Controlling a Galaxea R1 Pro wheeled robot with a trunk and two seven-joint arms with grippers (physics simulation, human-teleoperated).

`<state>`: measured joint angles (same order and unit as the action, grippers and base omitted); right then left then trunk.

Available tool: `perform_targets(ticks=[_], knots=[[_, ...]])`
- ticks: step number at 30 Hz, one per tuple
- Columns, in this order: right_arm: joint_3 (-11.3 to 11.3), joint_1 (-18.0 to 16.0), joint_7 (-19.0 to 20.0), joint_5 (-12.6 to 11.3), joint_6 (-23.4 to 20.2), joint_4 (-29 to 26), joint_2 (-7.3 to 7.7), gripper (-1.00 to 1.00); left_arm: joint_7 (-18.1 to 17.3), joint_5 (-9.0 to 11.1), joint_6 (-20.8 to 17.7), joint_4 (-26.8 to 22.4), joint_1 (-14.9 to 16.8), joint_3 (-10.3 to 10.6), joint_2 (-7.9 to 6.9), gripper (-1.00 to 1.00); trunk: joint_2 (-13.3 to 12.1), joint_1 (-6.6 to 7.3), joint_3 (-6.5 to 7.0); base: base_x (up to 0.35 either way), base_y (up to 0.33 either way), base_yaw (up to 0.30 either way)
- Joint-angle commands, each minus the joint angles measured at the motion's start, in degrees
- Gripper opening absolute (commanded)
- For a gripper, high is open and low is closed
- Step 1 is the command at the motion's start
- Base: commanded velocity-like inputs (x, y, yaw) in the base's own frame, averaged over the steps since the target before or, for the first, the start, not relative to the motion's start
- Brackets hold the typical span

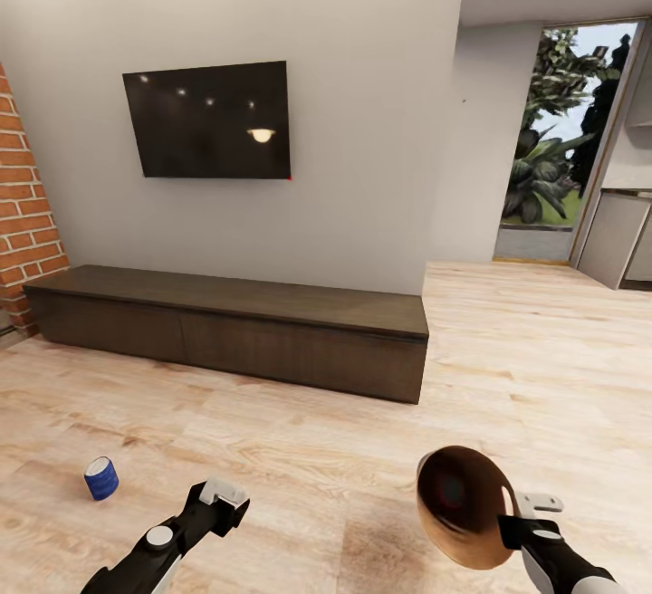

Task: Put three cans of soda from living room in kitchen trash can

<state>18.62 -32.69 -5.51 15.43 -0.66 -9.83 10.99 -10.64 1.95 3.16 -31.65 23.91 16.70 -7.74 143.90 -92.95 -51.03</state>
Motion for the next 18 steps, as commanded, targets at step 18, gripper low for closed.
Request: perform_targets(ticks=[18], knots=[[0.8,-0.01,0.24,-0.14,0.04,-0.1,0.0,-1.0,0.05,0.07,0.75,0.1,-0.01,0.0,0.0,1.0,-0.02,0.06,0.45,0.0,0.0,0.0]])
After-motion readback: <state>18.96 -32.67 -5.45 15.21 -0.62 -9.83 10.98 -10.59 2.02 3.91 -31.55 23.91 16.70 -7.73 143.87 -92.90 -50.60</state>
